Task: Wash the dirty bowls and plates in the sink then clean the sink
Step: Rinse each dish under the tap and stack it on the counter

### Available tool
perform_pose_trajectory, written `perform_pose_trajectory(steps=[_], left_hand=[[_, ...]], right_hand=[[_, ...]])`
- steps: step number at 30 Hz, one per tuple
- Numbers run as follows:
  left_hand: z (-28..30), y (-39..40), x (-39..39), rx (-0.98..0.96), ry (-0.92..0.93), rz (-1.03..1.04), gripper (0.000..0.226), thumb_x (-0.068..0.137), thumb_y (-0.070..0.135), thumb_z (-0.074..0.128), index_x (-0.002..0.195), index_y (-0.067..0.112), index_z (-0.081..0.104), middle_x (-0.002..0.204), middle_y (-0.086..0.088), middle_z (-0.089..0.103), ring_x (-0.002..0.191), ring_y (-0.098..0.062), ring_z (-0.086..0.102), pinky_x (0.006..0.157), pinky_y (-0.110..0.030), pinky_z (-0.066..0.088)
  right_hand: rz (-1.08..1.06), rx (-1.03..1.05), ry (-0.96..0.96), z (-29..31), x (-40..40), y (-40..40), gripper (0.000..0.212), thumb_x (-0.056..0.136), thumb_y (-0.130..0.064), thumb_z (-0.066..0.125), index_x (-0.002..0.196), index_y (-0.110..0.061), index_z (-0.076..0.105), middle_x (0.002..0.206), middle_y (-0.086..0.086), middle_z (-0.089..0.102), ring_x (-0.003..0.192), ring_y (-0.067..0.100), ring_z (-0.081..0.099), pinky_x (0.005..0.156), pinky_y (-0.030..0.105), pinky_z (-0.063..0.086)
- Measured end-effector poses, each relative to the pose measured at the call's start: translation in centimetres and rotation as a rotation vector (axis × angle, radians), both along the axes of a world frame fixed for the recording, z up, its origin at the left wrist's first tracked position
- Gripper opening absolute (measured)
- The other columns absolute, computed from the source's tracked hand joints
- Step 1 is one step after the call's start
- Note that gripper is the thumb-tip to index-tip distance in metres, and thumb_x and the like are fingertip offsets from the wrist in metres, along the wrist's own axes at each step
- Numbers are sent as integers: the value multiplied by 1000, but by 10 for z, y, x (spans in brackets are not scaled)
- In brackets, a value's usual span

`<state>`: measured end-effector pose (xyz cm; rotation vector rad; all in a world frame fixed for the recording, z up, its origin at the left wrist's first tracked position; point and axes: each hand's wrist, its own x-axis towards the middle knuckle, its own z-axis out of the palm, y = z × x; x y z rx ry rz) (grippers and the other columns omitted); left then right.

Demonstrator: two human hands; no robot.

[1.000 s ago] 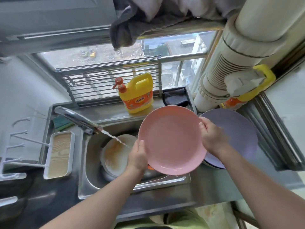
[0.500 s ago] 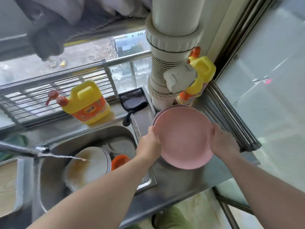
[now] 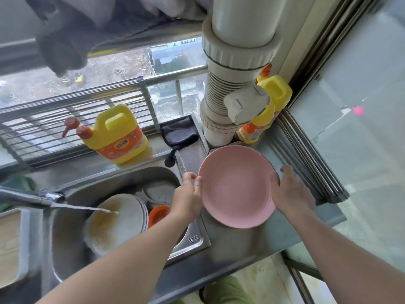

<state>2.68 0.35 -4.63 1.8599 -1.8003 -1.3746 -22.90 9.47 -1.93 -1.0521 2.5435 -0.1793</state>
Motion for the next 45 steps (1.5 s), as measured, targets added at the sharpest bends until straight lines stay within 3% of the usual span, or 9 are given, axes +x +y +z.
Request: perform_pose_trajectory(steps=[7, 12, 16, 20, 25, 28, 33, 38, 45], left_hand=[[-30, -4, 109, 53, -23, 212, 23, 109, 36, 49, 98, 23, 64, 91, 2, 69, 95, -29, 63, 83, -38, 45], [-73, 9, 237, 320, -337, 301, 24, 103, 26, 52, 118, 26, 70, 123, -7, 71, 115, -32, 62, 96, -33, 47], [-115, 16, 309, 519, -446, 508, 49, 101, 20, 51, 150, 16, 46, 140, -26, 55, 116, -39, 59, 98, -38, 49], [-156, 13, 330, 680, -165, 706, 53, 100, 17, 55, 150, 8, 44, 132, -22, 65, 106, -35, 68, 88, -44, 62], [-160, 6, 327, 752, 119, 956, 34, 101, 9, 55, 134, 17, 59, 124, -4, 69, 102, -25, 69, 54, -27, 54], [-143, -2, 330, 732, 118, 1007, 26, 103, 15, 55, 126, 19, 44, 122, -6, 63, 104, -27, 66, 60, -35, 60], [-103, -15, 320, 905, 299, 969, 25, 106, 8, 50, 121, 11, 69, 111, -14, 76, 101, -29, 73, 79, -39, 64], [-55, -20, 295, 992, 388, 931, 28, 105, 14, 42, 108, 11, 70, 78, -5, 70, 56, -13, 56, 42, -18, 34], [6, -28, 271, 994, 652, 924, 27, 108, 21, 54, 113, -1, 70, 86, -16, 79, 61, -30, 77, 48, -36, 61]], right_hand=[[545, -386, -198, 6, 161, -65, 24, 104, -38, 44, 104, -24, 62, 93, 2, 69, 82, 33, 64, 66, 43, 51], [693, -54, -384, -53, 282, -104, 24, 102, -41, 44, 111, -26, 62, 108, 9, 73, 100, 37, 64, 79, 43, 53], [631, 280, -445, -120, 338, -117, 32, 101, -40, 41, 126, -25, 54, 121, 18, 69, 109, 40, 64, 90, 45, 54], [577, 373, -380, -163, 366, -123, 54, 102, -39, 50, 149, -15, 35, 128, 22, 66, 115, 42, 64, 92, 45, 52], [583, 433, -249, -162, 387, -131, 66, 99, -6, 39, 161, -13, 14, 131, 25, 63, 117, 42, 63, 91, 48, 52], [542, 475, -278, -137, 387, -140, 54, 97, -10, 40, 150, -9, 31, 135, 26, 60, 121, 44, 60, 97, 48, 51], [444, 449, -229, -71, 374, -168, 47, 96, -19, 43, 141, -9, 38, 138, 23, 56, 125, 45, 56, 95, 49, 47], [310, 417, -313, 0, 352, -176, 35, 90, -15, 41, 123, -7, 41, 96, 18, 70, 71, 32, 75, 65, 38, 60], [42, 429, -558, 40, 323, -131, 24, 84, 1, 31, 77, -3, 54, 44, 12, 50, 27, 18, 40, 38, 14, 29]])
